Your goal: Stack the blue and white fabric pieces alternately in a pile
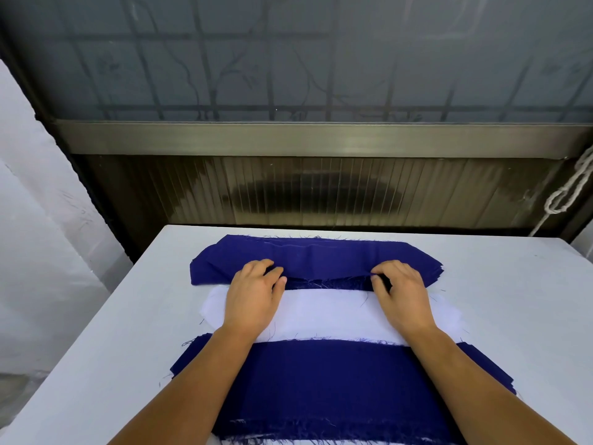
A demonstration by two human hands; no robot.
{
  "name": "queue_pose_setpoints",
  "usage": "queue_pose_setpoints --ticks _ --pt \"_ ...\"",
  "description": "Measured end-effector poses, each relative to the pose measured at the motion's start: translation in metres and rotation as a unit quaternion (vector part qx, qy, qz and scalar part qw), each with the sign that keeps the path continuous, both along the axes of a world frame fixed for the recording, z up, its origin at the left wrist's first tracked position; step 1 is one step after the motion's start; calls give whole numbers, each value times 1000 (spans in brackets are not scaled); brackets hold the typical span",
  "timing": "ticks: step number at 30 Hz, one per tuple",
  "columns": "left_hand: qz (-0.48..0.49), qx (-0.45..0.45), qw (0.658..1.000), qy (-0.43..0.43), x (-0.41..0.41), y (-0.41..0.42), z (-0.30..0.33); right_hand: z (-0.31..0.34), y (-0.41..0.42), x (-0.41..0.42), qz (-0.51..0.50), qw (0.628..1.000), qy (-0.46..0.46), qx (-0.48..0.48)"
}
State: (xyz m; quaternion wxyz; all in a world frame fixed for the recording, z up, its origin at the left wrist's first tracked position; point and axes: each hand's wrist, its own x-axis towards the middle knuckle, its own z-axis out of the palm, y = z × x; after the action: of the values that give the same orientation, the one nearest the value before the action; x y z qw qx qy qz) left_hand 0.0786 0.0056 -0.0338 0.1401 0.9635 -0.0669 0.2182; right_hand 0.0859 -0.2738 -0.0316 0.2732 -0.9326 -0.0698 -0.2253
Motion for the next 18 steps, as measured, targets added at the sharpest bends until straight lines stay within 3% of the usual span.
queue_pose_setpoints --ticks 5,14,18 --pt "-5 -14 1000 -19 -2 2 4 2 0 -4 2 999 -38 15" --pt "33 -113 993 -16 -3 7 9 5 -5 -3 -37 999 -6 5" --pt "10 -85 993 -85 -16 23 33 30 -5 -19 -8 999 -46 -4"
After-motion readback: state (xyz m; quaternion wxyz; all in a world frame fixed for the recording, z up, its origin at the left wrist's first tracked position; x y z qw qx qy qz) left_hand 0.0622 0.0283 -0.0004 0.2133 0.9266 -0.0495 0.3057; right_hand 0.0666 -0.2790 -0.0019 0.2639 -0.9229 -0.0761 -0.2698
